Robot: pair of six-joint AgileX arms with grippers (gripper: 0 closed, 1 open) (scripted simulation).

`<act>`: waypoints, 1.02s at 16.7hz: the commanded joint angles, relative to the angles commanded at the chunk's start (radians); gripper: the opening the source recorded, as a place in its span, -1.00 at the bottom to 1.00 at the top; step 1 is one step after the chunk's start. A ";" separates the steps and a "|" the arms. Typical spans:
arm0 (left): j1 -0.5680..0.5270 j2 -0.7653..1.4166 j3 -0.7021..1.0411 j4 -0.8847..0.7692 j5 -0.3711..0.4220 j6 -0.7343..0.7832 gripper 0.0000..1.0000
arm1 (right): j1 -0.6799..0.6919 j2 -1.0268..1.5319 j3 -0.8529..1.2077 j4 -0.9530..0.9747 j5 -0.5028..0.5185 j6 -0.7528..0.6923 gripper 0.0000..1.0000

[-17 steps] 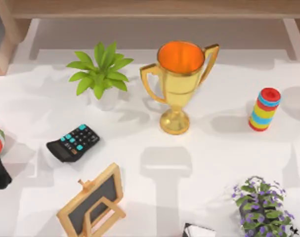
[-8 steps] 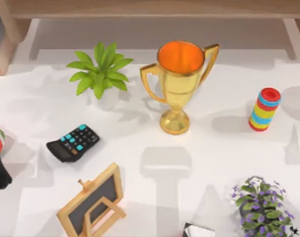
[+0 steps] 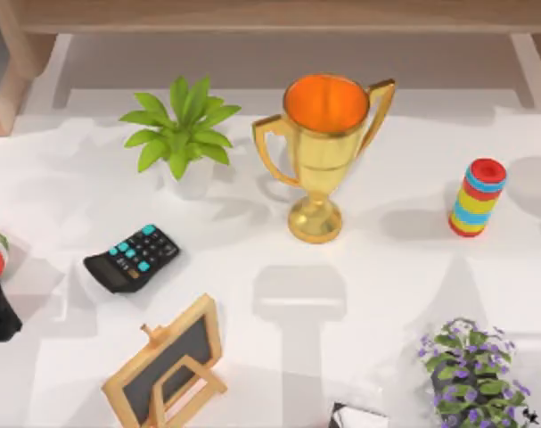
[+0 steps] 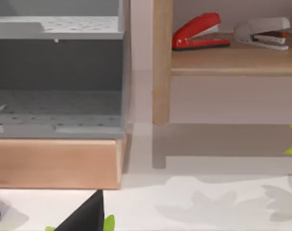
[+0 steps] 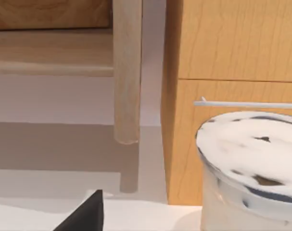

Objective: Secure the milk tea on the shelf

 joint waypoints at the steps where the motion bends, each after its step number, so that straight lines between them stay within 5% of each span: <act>1: 0.000 0.000 0.000 0.000 0.000 0.000 1.00 | -0.021 0.093 0.015 0.071 -0.018 -0.002 1.00; 8: 0.000 0.000 0.000 0.000 0.000 0.000 1.00 | -0.122 0.521 0.075 0.401 -0.108 -0.009 1.00; 17: 0.000 0.000 0.000 0.000 0.000 0.000 1.00 | -0.124 0.567 0.090 0.425 -0.110 -0.008 1.00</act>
